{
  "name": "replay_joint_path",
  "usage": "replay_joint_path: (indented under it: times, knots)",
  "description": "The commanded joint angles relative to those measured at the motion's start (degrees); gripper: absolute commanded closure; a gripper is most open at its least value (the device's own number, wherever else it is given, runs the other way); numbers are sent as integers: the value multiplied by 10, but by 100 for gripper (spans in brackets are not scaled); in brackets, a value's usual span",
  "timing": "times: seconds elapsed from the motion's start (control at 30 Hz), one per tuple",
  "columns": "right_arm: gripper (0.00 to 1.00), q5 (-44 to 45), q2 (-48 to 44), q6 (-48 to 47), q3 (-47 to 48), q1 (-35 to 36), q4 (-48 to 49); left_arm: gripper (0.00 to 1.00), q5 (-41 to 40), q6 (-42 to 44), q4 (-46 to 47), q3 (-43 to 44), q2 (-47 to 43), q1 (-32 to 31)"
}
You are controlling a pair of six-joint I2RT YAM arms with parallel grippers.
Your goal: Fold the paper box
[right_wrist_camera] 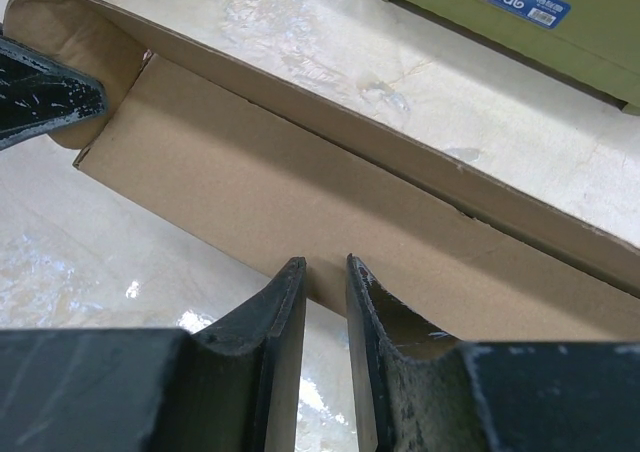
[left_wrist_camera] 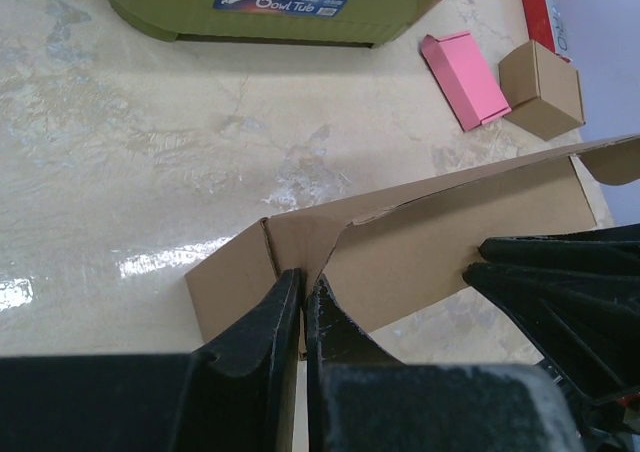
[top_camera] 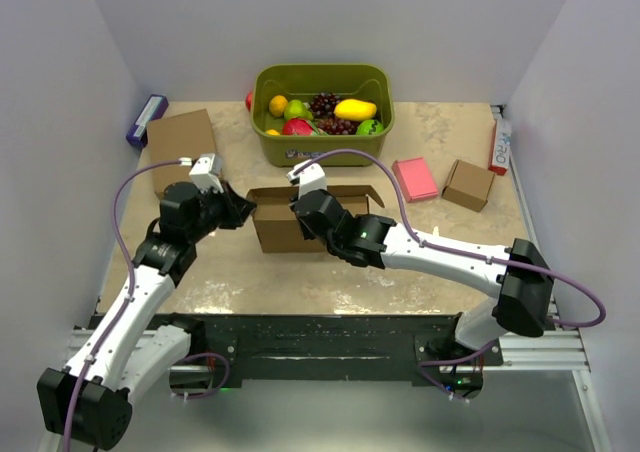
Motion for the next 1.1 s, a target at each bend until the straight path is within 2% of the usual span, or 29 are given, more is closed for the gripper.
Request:
replay_joint_path:
  times: [0.0,0.27,0.8,1.07]
  knots:
    - [75,0,26,16,-12,-1,-58,100,10,-27,13,-21,2,-8]
    - [75,7,33,27,-1,-1,-71,100,-5,-6,28,-46,21,-13]
    - [76,26,36,47,14,-2,-98,100,-136,62,-8,-49,57,-68]
    - [76,31,35,52,19,-2,-105,100,-146,68,-34,-41,87,-93]
